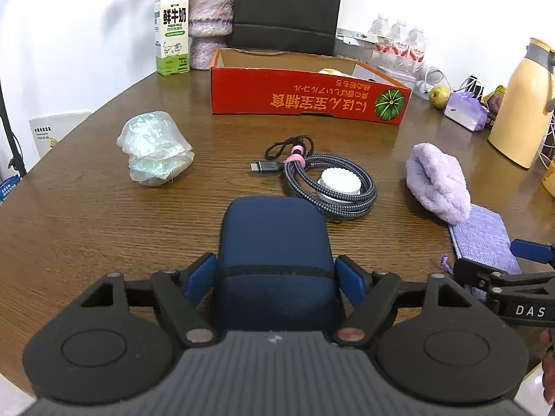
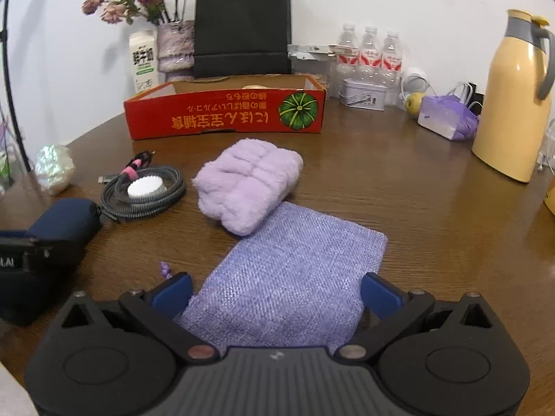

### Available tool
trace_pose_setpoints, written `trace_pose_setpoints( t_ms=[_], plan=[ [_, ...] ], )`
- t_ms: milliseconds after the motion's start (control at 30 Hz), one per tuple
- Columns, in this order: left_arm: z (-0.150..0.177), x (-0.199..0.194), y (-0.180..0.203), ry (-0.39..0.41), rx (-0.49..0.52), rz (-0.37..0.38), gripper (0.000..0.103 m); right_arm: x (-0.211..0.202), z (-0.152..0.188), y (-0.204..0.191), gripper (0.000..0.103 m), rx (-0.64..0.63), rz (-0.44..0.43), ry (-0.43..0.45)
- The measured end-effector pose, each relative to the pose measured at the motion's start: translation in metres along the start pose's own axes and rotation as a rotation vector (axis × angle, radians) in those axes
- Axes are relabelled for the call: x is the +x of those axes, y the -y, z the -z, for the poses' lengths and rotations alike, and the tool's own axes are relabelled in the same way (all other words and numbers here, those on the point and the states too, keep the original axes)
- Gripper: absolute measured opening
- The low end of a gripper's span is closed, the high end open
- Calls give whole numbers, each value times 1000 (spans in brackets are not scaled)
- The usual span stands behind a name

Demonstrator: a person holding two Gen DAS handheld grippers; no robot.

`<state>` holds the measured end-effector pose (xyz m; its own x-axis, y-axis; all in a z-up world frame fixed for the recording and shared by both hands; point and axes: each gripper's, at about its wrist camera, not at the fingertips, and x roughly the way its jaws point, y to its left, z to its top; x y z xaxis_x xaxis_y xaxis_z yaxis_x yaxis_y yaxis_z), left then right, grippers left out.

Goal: Organize objects
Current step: 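Grasp the purple burlap bag with the right gripper and lift it while the left holds the pouch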

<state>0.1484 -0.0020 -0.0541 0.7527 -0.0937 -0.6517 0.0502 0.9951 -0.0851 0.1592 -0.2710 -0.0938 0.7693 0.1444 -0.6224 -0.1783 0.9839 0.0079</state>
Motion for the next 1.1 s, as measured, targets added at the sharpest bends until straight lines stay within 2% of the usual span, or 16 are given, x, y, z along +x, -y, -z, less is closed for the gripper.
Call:
trace_pose_setpoints(
  t_ms=[267,367,467,500,533,567,600,633,733,767,900,1100],
  plan=[
    [3,-3,-5,6,-8,24,79,-5,1,11,103,-67,-88,-32],
    [4,-3,-4,9,-5,22,79,-8,2,15,97,-75,-99,-31],
    [5,-3,-3,12,3,16,79,-14,5,17,82,-76,-102,-16],
    [5,-3,-2,12,8,13,79,-16,6,19,73,-78,-104,-11],
    [6,-3,-2,13,12,10,79,-18,6,20,60,-77,-105,-6],
    [6,-3,-1,14,14,7,79,-20,6,22,52,-76,-106,1],
    [6,-3,0,15,16,4,79,-22,7,22,34,-77,-104,10],
    [6,-3,0,14,16,1,79,-24,8,23,21,-79,-108,20],
    [8,-4,2,17,25,-5,78,-26,12,20,14,-107,-113,46],
    [9,-5,1,21,26,-4,73,-26,12,19,13,-113,-111,49],
    [12,-10,-2,37,6,8,68,-28,14,16,12,-115,-136,63],
    [14,-22,-2,52,-2,-7,67,-41,18,13,11,-101,-168,113]
  ],
)
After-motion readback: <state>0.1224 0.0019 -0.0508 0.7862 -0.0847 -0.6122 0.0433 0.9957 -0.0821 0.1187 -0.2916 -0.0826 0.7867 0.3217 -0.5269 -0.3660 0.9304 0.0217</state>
